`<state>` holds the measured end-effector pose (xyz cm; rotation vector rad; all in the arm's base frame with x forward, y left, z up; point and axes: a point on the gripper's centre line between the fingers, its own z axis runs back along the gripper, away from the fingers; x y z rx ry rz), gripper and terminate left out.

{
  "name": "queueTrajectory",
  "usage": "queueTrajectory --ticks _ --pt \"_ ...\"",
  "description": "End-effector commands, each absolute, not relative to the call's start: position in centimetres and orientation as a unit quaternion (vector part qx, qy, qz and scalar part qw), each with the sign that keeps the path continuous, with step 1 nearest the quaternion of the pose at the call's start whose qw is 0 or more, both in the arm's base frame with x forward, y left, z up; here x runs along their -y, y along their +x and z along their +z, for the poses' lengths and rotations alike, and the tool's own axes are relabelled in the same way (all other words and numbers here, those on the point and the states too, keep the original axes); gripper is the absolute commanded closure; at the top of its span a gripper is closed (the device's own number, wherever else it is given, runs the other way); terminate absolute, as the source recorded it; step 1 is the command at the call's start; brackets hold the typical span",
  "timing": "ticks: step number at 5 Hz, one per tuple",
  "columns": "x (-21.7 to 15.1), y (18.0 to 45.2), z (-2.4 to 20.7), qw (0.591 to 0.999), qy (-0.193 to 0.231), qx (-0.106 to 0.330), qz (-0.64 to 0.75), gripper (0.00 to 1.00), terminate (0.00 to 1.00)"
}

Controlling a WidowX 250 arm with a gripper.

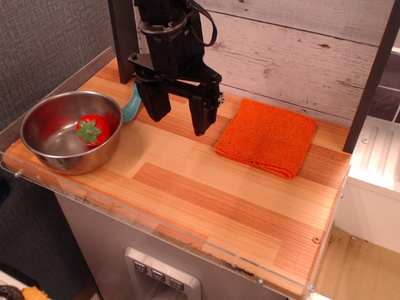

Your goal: Put the strawberry to the left of the cloth.

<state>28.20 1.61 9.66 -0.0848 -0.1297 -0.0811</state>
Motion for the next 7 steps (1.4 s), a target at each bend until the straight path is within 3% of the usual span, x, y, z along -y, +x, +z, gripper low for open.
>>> queueTrajectory --ticks 1,3,4,5,6,7 --pt "-1.6 28.2 9.7 0.996 -0.042 0.065 -0.040 0.00 0.00" --pt "-5.4 26.9 10.2 0.995 -0.042 0.076 -0.040 0.00 0.00" --pt "-9.6 26.3 11.3 0.996 -0.016 0.091 -0.012 0.00 0.00" --pt "-13.2 26.3 11.3 0.995 0.044 0.082 0.025 0.00 0.00" --pt "-16.5 26.5 9.6 0.990 0.044 0.080 0.109 0.00 0.00" --pt "-17.5 27.0 7.0 0.988 0.036 0.053 0.138 0.00 0.00"
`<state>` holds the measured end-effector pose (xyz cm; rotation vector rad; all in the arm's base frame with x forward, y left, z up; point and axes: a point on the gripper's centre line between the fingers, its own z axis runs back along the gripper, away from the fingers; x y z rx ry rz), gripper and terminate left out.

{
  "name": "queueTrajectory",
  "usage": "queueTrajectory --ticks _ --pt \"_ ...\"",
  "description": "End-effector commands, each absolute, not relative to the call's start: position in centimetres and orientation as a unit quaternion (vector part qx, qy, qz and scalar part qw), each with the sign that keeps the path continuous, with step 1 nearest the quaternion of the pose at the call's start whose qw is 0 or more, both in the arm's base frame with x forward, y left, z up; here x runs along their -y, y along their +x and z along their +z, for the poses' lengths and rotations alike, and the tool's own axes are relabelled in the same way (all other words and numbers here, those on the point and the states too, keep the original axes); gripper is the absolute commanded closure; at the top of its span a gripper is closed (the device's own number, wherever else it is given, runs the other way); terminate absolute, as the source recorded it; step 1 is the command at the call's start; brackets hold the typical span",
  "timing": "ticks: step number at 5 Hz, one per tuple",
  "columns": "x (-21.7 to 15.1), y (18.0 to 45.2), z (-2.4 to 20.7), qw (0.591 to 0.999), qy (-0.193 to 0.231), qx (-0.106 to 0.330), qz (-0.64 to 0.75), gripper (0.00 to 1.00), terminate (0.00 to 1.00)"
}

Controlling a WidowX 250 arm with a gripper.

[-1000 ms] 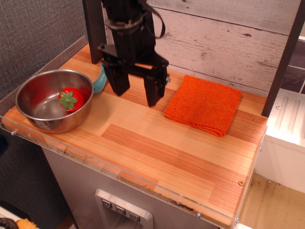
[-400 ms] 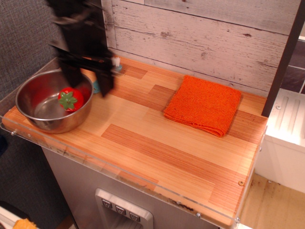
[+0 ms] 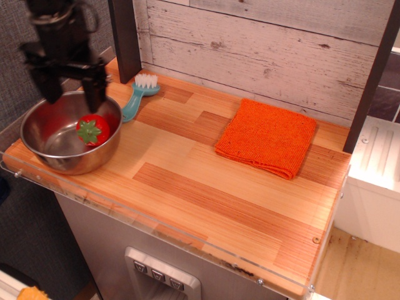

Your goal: Put the strawberry to the left of the cloth.

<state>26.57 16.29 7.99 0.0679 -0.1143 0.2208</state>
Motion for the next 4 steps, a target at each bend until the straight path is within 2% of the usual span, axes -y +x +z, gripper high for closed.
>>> queueTrajectory --ticks 1,3,4 --pt "-17.5 27.2 5.3 0.989 0.039 0.035 0.142 0.00 0.00" --pt "-16.7 26.5 3.5 0.988 0.006 0.030 0.149 0.00 0.00" --pt "-16.8 26.4 2.7 0.988 0.001 0.021 0.155 1.00 0.00"
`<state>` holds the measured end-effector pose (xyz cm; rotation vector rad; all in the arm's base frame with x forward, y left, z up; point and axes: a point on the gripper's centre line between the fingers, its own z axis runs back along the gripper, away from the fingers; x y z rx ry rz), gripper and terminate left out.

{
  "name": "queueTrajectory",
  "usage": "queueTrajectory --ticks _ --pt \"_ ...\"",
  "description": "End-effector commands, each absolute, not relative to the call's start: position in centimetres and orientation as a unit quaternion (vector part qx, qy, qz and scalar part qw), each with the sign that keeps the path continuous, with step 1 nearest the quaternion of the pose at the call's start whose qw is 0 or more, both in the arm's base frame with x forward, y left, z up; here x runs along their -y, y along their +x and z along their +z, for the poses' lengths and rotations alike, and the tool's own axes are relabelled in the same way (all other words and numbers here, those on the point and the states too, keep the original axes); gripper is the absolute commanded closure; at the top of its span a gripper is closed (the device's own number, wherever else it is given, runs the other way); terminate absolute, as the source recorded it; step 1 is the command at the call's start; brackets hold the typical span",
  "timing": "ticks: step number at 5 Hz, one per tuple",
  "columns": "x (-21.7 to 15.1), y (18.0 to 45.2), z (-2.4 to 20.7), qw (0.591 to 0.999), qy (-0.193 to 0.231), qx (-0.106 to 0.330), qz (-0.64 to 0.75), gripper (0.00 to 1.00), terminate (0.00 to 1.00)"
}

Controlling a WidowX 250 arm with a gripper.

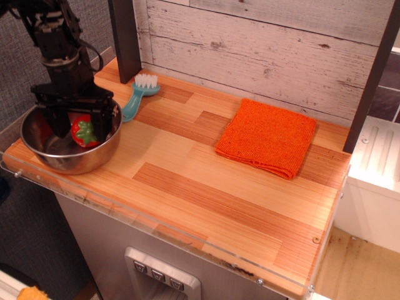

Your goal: Put the strawberry to the left of the cloth.

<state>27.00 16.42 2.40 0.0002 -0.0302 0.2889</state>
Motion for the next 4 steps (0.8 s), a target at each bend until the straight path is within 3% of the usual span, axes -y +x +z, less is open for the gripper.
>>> queueTrajectory --ticks 1,2,3,4 --pt "-16.5 26.4 3.3 0.989 0.002 0.026 0.149 1.00 0.00" --pt "-16.0 25.8 5.9 0.988 -0.003 0.052 0.148 1.00 0.00" --pt "-13.3 25.7 10.7 0.986 -0.024 0.106 0.128 1.00 0.00" --pt "-8.8 27.6 14.0 0.987 -0.068 0.130 0.069 1.00 0.00"
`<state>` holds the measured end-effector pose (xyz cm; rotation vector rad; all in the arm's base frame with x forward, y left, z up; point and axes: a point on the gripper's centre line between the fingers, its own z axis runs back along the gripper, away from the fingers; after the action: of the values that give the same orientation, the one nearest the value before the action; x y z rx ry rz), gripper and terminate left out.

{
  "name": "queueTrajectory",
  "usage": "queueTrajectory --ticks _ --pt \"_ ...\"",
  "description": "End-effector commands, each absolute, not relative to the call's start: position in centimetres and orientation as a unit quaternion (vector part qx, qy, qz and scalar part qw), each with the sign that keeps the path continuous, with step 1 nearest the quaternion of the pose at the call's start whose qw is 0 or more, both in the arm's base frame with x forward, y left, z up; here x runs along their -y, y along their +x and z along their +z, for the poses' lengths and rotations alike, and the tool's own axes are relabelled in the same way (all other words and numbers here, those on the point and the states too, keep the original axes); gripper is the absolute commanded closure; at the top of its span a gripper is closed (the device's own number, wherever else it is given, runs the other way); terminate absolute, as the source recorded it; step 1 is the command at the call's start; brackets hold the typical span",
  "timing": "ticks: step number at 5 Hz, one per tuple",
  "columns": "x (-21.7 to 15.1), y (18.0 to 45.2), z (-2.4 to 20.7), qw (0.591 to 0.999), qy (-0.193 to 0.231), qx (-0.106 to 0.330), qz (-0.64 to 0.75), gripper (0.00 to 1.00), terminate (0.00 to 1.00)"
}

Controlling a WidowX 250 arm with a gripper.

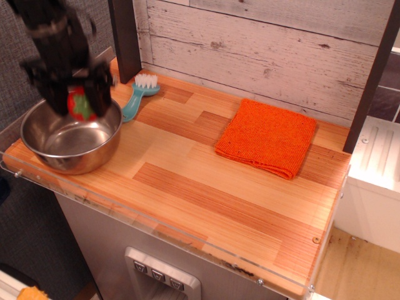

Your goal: Put the strawberry to the left of the cloth.

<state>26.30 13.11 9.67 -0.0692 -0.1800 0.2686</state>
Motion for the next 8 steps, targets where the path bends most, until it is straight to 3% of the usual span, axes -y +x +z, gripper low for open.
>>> queueTrajectory --ticks 1,2,3,5,7,8 --pt "-3.9 29.5 13.7 0.990 -0.090 0.109 0.028 1.00 0.00" --pt "-2.4 30.3 11.5 0.993 -0.081 0.083 0.009 1.00 0.00" --pt "-3.8 31.7 8.5 0.995 -0.054 0.058 0.053 1.00 0.00" --pt "-5.4 35.0 4.2 0.994 -0.044 0.056 0.085 1.00 0.00" --pt "-4.6 36.3 3.1 0.996 -0.020 0.060 0.069 1.00 0.00" --pt "-4.8 36.1 3.4 0.996 -0.015 0.061 0.067 0.00 0.00"
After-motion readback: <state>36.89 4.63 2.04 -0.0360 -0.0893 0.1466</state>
